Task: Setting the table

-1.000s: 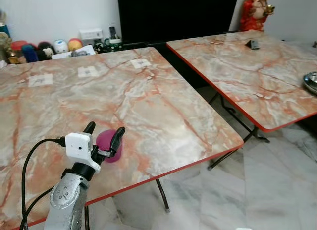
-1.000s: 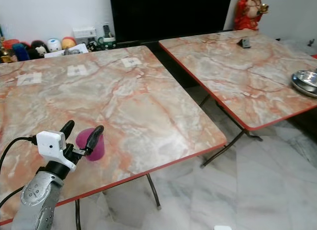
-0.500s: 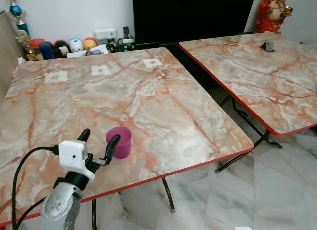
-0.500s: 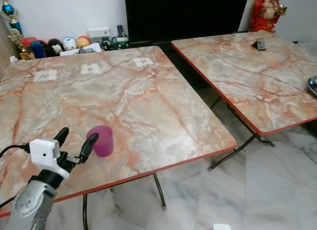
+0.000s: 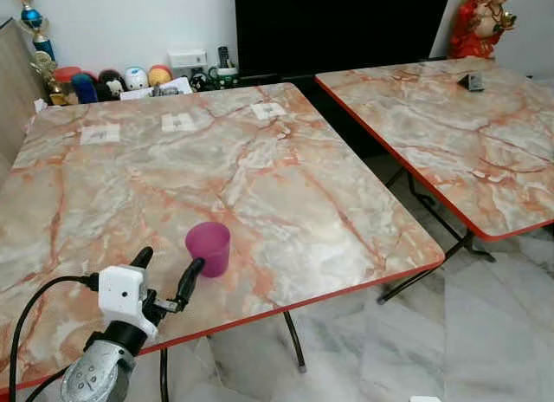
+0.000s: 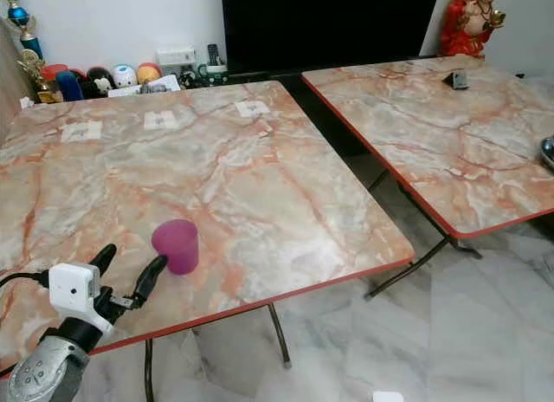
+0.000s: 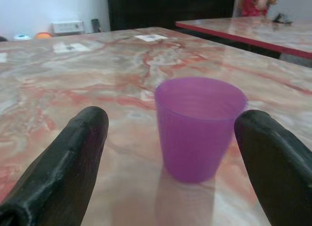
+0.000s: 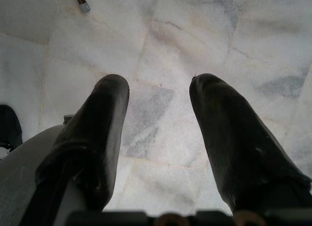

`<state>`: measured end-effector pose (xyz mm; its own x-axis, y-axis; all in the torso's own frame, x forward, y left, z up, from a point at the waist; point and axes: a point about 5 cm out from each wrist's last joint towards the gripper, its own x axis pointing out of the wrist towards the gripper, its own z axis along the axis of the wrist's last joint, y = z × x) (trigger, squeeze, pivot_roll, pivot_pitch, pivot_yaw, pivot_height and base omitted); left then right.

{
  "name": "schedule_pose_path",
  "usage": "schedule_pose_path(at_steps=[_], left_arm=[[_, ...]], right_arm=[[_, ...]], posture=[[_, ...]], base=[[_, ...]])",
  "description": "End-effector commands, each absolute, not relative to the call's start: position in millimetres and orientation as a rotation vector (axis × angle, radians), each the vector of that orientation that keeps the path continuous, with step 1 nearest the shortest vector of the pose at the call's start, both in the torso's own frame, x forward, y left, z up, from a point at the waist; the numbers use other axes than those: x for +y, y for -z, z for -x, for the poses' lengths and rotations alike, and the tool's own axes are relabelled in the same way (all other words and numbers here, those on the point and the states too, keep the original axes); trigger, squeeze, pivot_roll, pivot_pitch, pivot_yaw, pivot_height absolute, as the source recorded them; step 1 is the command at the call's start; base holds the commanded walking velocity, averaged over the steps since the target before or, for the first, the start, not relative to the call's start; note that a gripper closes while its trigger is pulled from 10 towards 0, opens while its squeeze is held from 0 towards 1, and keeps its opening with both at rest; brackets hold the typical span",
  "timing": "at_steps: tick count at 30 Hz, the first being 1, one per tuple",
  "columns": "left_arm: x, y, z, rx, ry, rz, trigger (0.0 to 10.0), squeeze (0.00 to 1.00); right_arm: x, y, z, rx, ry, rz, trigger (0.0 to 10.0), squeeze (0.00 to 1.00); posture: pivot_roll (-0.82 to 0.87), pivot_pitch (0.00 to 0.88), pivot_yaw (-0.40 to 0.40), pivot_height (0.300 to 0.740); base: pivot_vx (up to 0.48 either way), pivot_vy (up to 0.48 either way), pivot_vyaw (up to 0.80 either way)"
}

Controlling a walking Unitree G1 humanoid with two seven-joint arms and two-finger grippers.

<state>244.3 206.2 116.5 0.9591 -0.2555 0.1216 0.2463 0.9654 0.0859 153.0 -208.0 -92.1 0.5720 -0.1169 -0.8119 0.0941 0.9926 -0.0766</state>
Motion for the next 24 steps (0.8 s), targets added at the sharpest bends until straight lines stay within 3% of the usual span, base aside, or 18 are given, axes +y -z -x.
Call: schedule_pose_path(at_steps=[1,24], left_arm=[[206,-106,-241,-0.074,0.28,-0.092,10.0,0.0],[196,-75,-265,0.043,0.29,-0.088,10.0,0.0]], right_arm=[[-209,93,-151,0.957,0.131,0.026,10.0,0.0],[-208,92,-153,0.956,0.131,0.026,10.0,0.0]], posture=[[0.06,0.047,-0.027,0.74],[0.05,0.036,-0.025,0.74]], base=[[0.0,0.0,0.0],[0.0,0.0,0.0]])
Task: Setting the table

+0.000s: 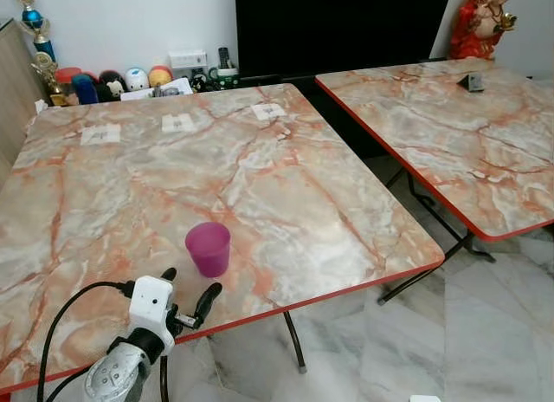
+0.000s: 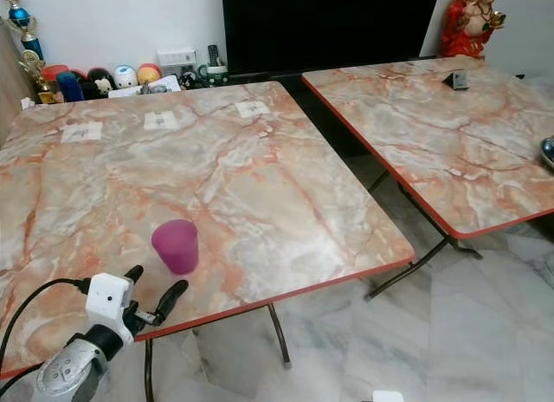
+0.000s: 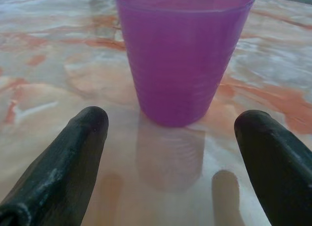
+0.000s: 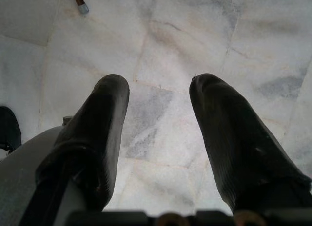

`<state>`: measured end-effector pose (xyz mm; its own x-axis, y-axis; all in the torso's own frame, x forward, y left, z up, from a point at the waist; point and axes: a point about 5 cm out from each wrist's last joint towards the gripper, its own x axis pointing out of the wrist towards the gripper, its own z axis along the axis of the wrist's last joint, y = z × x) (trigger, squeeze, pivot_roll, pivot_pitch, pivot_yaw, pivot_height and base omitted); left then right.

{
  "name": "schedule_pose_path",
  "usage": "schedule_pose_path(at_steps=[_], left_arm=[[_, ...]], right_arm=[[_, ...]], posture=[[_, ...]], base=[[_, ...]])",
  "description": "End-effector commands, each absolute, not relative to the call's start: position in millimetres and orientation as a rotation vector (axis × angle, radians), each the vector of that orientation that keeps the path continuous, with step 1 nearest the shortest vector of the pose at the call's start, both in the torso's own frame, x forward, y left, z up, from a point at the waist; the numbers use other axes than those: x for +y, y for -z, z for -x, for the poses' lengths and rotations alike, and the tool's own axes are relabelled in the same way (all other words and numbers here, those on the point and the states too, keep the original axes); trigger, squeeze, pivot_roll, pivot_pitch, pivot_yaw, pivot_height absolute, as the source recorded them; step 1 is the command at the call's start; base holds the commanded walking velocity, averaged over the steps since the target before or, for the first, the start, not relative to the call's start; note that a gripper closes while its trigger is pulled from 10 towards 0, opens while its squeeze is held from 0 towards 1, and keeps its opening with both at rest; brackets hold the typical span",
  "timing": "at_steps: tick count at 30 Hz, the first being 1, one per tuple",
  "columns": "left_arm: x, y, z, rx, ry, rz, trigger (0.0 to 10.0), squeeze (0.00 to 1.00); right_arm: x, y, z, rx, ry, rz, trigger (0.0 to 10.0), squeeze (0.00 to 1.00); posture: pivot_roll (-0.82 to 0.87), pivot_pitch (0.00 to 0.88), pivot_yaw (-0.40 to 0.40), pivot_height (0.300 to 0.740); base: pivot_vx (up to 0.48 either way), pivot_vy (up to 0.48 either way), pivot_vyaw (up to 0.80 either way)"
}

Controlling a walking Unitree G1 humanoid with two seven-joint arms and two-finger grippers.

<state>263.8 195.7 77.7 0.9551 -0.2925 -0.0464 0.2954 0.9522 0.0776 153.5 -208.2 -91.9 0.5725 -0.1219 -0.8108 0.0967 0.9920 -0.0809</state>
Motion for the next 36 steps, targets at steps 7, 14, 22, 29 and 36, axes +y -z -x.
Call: schedule_pose_path(at_steps=[7,14,22,29,36], left_arm=[[192,-70,-270,0.059,0.29,-0.083,10.0,0.0],[188,-67,-279,0.05,0.281,-0.068,10.0,0.0],[180,-69,-286,0.032,0.297,-0.06,10.0,0.0],[178,-69,-292,0.018,0.293,-0.063,10.0,0.0],[177,-67,-294,0.025,0.271,-0.063,10.0,0.0]], right_arm=[[-208,92,-153,0.955,0.131,0.028,10.0,0.0],[-208,92,-153,0.956,0.114,0.044,10.0,0.0],[-208,92,-153,0.957,0.112,0.046,10.0,0.0],[-208,92,-153,0.956,0.114,0.046,10.0,0.0],[-207,92,-153,0.956,0.113,0.046,10.0,0.0]], posture=[[0.05,0.036,-0.024,0.74],[0.05,0.036,-0.024,0.74],[0.04,0.037,-0.025,0.74],[0.04,0.037,-0.025,0.74],[0.04,0.035,-0.024,0.74]], base=[[0.0,0.0,0.0],[0.0,0.0,0.0],[0.0,0.0,0.0],[0.0,0.0,0.0],[0.0,0.0,0.0]])
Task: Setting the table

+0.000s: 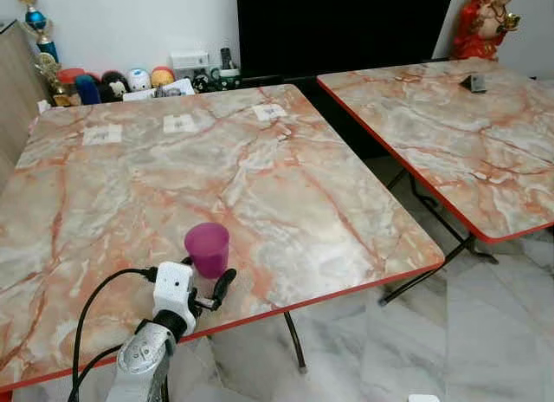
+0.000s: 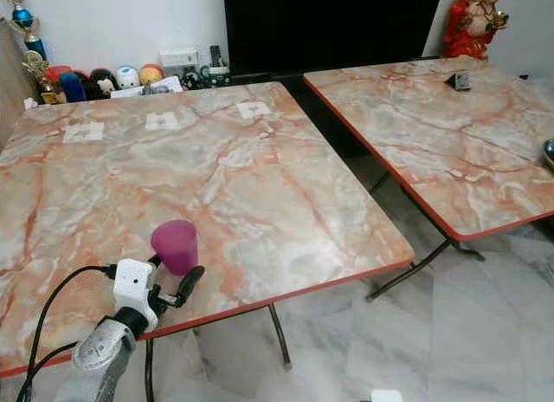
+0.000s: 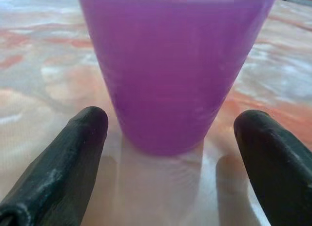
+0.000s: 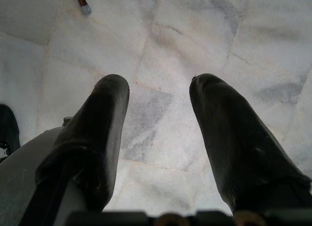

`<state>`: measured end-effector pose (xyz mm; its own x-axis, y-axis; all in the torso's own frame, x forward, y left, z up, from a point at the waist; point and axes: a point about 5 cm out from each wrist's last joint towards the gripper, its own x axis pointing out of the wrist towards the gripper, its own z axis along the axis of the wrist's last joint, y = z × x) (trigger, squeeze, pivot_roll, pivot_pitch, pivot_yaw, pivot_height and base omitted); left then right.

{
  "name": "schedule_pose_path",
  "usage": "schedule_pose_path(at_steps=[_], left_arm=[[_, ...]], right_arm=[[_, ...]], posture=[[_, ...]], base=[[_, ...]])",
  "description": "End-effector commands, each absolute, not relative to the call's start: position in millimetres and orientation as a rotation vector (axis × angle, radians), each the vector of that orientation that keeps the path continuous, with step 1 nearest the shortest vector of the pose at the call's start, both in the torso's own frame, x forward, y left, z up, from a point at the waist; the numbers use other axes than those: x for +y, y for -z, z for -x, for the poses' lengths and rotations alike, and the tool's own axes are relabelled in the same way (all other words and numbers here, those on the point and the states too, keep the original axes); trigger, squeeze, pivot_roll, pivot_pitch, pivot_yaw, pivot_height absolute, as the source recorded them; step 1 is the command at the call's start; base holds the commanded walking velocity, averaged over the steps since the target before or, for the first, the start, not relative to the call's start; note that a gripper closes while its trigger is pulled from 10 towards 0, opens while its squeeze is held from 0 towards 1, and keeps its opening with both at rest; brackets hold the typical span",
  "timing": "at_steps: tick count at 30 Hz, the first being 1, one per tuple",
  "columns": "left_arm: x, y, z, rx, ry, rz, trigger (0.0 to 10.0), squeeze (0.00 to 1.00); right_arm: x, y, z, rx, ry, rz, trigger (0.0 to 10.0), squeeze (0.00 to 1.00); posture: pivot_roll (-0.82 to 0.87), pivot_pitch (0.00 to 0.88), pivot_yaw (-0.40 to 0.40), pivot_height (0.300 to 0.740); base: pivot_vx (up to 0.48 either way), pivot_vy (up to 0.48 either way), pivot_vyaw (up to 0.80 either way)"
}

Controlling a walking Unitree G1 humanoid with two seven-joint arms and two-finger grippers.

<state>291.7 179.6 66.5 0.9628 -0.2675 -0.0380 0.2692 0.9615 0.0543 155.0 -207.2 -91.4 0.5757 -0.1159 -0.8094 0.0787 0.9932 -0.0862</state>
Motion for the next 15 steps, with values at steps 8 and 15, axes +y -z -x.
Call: schedule_pose_path(at_steps=[8,15], left_arm=[[168,-66,-300,0.017,0.26,-0.045,10.0,0.0],[165,-68,-307,0.01,0.24,-0.041,10.0,0.0]], right_arm=[[-207,92,-153,0.955,0.115,0.045,10.0,0.0],[-207,92,-153,0.955,0.118,0.044,10.0,0.0]], posture=[[0.03,0.035,-0.024,0.74],[0.03,0.035,-0.023,0.74]], base=[[0.0,0.0,0.0],[0.0,0.0,0.0]])
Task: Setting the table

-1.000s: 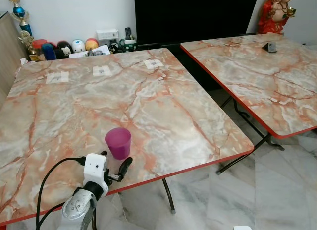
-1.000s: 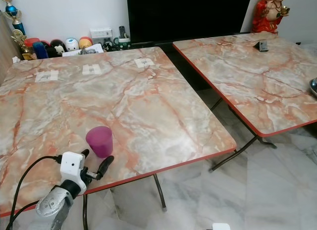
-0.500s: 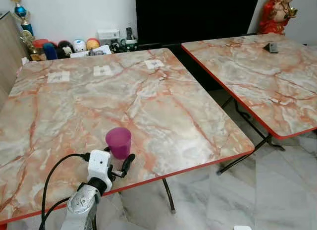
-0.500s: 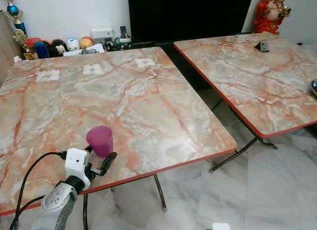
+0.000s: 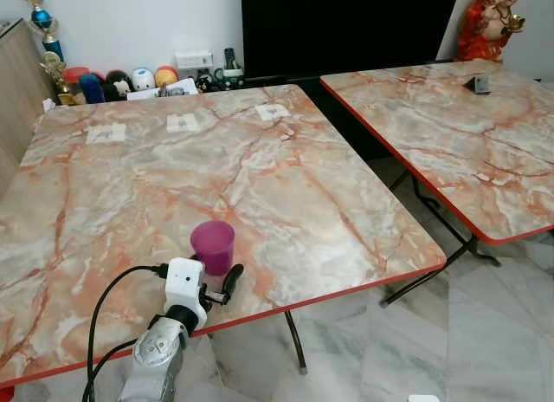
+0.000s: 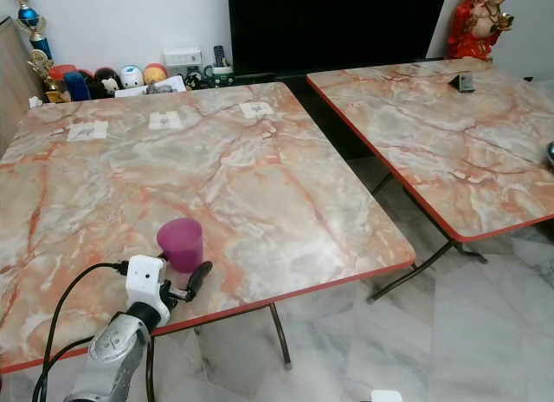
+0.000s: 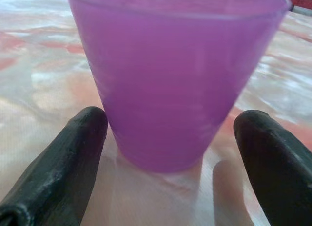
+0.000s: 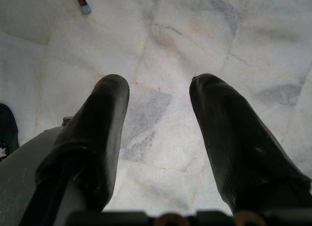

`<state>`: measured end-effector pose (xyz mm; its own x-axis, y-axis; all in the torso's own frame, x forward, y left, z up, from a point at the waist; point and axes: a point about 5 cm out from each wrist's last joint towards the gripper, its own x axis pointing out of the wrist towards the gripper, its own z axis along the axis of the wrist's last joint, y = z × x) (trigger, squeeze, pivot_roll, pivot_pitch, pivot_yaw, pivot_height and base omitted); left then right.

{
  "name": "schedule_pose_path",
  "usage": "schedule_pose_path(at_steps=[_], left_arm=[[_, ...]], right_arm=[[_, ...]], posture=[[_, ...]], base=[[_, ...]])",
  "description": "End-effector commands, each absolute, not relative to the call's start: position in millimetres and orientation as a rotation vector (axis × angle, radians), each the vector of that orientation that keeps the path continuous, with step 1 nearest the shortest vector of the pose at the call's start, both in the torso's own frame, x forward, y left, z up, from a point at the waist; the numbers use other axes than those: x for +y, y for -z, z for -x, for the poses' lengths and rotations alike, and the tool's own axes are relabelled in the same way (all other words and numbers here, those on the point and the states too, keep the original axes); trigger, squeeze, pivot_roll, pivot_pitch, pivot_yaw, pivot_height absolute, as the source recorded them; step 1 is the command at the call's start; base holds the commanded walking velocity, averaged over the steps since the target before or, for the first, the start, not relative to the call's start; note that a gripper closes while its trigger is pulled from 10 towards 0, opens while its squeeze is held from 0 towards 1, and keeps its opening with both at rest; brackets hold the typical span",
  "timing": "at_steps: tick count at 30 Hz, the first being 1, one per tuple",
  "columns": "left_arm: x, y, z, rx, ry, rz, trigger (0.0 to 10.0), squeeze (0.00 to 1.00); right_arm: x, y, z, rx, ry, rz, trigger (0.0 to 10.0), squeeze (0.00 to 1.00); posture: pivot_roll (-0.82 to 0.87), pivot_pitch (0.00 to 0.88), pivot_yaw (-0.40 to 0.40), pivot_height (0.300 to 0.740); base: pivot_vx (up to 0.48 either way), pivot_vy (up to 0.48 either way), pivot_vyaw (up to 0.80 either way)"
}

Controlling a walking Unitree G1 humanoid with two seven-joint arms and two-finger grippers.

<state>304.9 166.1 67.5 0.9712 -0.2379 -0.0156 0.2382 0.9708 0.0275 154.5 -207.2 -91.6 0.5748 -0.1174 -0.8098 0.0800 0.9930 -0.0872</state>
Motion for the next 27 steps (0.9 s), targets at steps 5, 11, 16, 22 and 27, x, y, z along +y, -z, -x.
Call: schedule_pose_path(at_steps=[5,11,16,22,27], left_arm=[[165,-69,-312,0.002,0.204,-0.042,10.0,0.0],[163,-70,-316,-0.002,0.177,-0.03,10.0,0.0],[159,-70,-320,-0.004,0.17,-0.02,10.0,0.0],[158,-70,-322,0.0,0.157,-0.016,10.0,0.0],[158,-69,-323,0.002,0.15,-0.008,3.3,0.0]], right_arm=[[-207,92,-153,0.955,0.119,0.044,10.0,0.0],[-207,92,-153,0.955,0.12,0.045,10.0,0.0],[-207,92,-152,0.956,0.121,0.046,10.0,0.0],[-207,92,-152,0.956,0.121,0.048,10.0,0.0],[-208,92,-152,0.956,0.122,0.049,10.0,0.0]], posture=[[0.03,0.035,-0.023,0.74],[0.02,0.035,-0.023,0.74],[0.02,0.034,-0.022,0.74],[0.02,0.035,-0.022,0.74],[0.02,0.032,-0.023,0.74]], base=[[0.0,0.0,0.0],[0.0,0.0,0.0],[0.0,0.0,0.0],[0.0,0.0,0.0],[0.0,0.0,0.0]])
